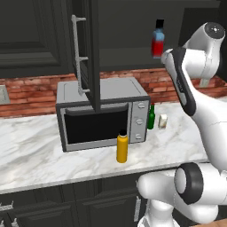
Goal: Sort all alcoholic drinks to one cabinet, and non-alcoholic drinks to the other.
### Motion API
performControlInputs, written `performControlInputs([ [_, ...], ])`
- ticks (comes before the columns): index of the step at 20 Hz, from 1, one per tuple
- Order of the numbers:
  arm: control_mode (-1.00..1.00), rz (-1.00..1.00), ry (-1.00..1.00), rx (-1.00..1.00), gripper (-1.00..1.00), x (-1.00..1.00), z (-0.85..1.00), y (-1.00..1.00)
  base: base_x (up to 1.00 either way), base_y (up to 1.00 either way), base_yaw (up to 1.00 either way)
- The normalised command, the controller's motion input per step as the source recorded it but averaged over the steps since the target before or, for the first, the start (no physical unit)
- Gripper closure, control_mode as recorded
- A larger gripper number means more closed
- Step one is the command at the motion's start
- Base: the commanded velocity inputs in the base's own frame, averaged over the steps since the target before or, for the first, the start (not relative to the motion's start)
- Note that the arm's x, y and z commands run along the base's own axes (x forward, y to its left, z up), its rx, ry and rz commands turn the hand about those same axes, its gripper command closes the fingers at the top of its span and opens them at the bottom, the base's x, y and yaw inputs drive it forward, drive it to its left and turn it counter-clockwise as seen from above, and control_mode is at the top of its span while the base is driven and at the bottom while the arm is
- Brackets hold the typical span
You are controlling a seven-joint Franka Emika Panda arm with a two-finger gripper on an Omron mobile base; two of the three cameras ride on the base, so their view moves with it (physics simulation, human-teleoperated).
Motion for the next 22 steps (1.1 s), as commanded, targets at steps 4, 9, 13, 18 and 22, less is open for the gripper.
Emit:
performControlInputs([
  [4,-1.00,0.07,0.11,-0.02,-1.00,-0.08,-0.29,0.00,0.00,0.00,0.00],
  [9,-1.00,0.11,0.13,-0.05,-1.00,0.00,-0.31,0.00,0.00,0.00,0.00],
  [13,-1.00,0.09,0.09,-0.05,-1.00,0.00,-0.26,-0.01,0.00,0.00,0.00],
  [18,-1.00,0.08,0.07,-0.06,-1.00,0.00,-0.24,-0.03,0.00,0.00,0.00],
  [22,-1.00,0.07,0.07,-0.06,-1.00,0.00,-0.25,-0.03,0.00,0.00,0.00],
])
